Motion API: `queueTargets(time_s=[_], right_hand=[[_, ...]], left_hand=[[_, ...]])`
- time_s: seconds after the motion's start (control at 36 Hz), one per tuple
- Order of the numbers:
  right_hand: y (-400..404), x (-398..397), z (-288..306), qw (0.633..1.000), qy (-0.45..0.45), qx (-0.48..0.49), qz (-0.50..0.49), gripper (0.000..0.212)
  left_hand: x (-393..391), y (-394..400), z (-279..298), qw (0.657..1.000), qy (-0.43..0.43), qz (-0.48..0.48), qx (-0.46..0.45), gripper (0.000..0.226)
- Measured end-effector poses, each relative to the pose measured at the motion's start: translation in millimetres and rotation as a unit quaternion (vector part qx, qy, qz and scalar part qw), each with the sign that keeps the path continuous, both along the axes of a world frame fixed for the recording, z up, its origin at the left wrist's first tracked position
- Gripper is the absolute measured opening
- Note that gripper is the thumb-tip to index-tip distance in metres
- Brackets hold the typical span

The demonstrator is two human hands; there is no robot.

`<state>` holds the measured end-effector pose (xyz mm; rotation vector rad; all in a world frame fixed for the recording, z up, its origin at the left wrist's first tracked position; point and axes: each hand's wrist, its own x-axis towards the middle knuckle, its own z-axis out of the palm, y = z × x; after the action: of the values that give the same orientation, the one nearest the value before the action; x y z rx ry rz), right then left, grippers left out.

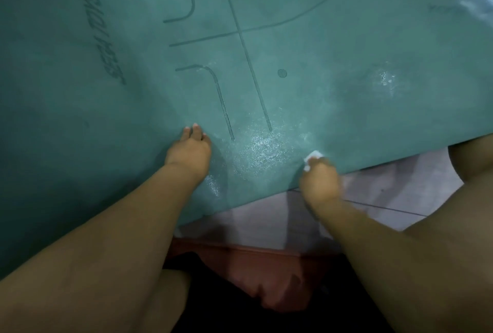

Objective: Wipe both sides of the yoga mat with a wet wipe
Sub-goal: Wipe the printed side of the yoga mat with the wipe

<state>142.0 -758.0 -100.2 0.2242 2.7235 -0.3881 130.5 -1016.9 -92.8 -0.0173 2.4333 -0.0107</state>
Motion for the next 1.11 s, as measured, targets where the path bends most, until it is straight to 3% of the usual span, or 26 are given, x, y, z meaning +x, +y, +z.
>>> queueTargets(time_s=[0.08,0.17,0.22,0.28,0.36,0.42,0.47,0.53,0.58,0.72,0.92,1.11], right_hand=[[-49.2,30.2,-4.6,0.989,-0.007,-0.087,0.121,0.028],[-69.6,46.4,3.6,0.935,-0.091,-0.126,0.319,0.029],[-59.0,39.3,5.5,0.908,-0.085,-0.121,0.392,0.036],[-35.8,21.9,4.7,0.937,-0.073,-0.055,0.336,0.038],[10.8,-7.5,10.2,0.99,-0.047,0.033,0.128,0.032],[30.8,-14.8,14.7,0.998,-0.027,0.051,0.033,0.027],[30.7,-9.5,13.1,0.999,-0.025,0.039,0.007,0.023],[16.7,3.3,7.1,1.0,-0.019,-0.007,0.019,0.021],[1.0,16.2,1.3,0.992,-0.035,-0.059,0.104,0.026],[8.0,2.8,9.8,0.955,-0.089,0.011,0.284,0.033],[77.4,-60.5,49.7,0.976,0.013,0.115,0.183,0.04],[130.6,-94.7,75.5,0.939,0.024,0.215,0.268,0.036]], left_hand=[[1.6,-2.7,0.1,1.0,0.006,-0.001,0.015,0.07],[2.5,-7.2,0.6,0.999,0.004,0.007,0.031,0.075],[2.3,-7.7,1.1,0.999,0.004,0.011,0.035,0.076],[2.2,-5.7,1.4,1.0,0.005,0.009,0.029,0.074],[2.7,-2.2,2.3,1.0,0.014,0.005,0.025,0.069],[2.9,0.8,5.0,0.999,0.029,0.007,0.029,0.057],[3.0,5.7,9.7,0.999,0.026,0.019,0.03,0.05],[3.5,11.6,12.1,0.999,0.017,0.021,0.031,0.051],[4.5,17.8,12.6,0.999,0.011,0.016,0.041,0.053],[5.9,37.3,16.0,0.999,0.015,-0.012,0.049,0.057],[5.8,86.2,13.8,0.996,0.02,-0.073,0.053,0.071],[5.7,154.2,4.3,0.994,0.029,-0.073,0.072,0.088]])
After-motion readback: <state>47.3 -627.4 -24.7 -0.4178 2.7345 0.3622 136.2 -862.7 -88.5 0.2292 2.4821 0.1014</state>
